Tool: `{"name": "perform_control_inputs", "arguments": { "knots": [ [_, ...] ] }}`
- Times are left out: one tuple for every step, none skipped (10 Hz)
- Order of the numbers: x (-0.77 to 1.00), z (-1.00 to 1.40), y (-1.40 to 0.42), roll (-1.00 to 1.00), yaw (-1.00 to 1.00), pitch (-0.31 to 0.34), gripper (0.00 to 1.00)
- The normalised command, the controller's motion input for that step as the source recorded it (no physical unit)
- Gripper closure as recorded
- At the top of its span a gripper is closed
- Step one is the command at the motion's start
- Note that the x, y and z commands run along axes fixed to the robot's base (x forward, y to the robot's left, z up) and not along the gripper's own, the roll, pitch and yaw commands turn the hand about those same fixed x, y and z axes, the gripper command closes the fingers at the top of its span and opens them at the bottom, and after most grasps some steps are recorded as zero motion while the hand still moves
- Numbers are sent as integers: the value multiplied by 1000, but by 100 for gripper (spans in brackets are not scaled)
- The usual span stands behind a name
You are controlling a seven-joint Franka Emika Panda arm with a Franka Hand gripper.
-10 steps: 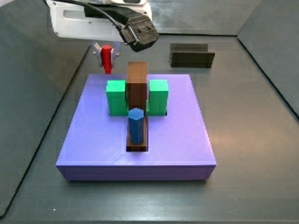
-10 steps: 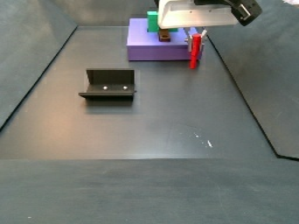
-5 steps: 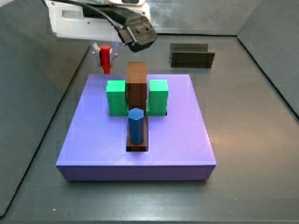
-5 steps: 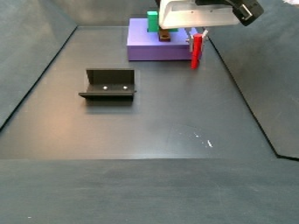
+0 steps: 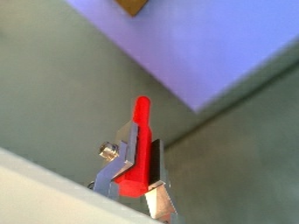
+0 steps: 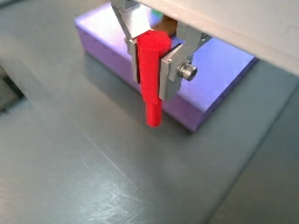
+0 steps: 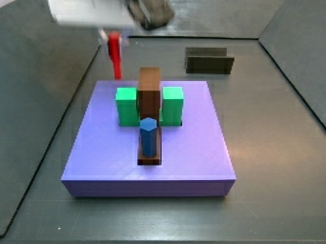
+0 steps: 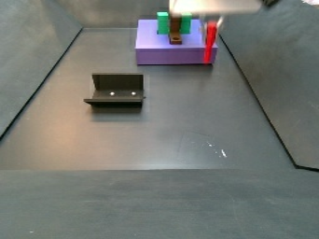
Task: Pick up the red object. Move up. Move to above the board. Insert the red object.
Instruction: Move to above the board.
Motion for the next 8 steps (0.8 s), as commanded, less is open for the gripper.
{"name": "perform_control_inputs", "arguments": {
  "knots": [
    [0,1400,0,0,0,0,100],
    [4,1400,4,-7,15,9,100],
    [-34,1400,3,-18,5,38,100],
    [6,1400,-1,-43,-3,23,100],
    [49,1400,-5,-38,-6,69,100],
    [39,721,-1,-27,-8,102,100],
    [36,345,1,-33,-6,78,100],
    [1079,466,-1400,-38,-141,89,100]
  ]
}}
